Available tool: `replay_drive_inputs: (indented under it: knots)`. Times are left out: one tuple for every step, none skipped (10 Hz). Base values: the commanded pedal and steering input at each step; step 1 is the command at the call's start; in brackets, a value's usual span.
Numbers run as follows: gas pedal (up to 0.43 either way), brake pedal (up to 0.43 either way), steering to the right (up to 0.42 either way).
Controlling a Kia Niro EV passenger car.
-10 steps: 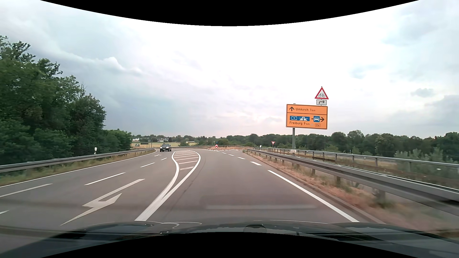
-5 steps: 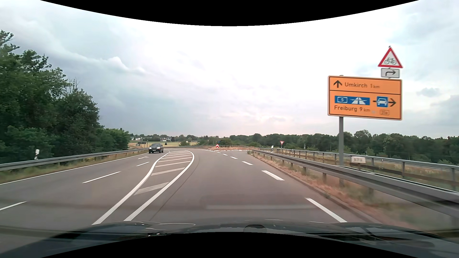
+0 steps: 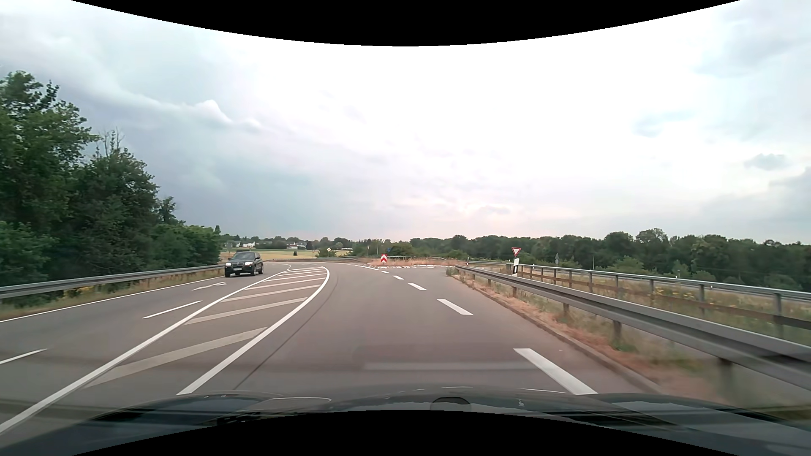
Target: Follow the waypoints while adhering to traffic rules and regulations
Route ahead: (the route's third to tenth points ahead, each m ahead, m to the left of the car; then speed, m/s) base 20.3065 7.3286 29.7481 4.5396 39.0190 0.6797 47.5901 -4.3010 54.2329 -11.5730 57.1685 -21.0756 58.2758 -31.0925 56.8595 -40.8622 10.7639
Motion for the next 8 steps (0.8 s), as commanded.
replay_drive_inputs:
  knots:
    - [0.0, 0.104, -0.009]
    - [0.0, 0.104, -0.009]
    - [0.0, 0.073, -0.009]
    - [0.0, 0.049, -0.009]
    - [0.0, 0.03, -0.009]
    - [0.0, 0.018, -0.009]
    - [0.0, 0.012, -0.009]
    - [0.0, 0.012, -0.009]
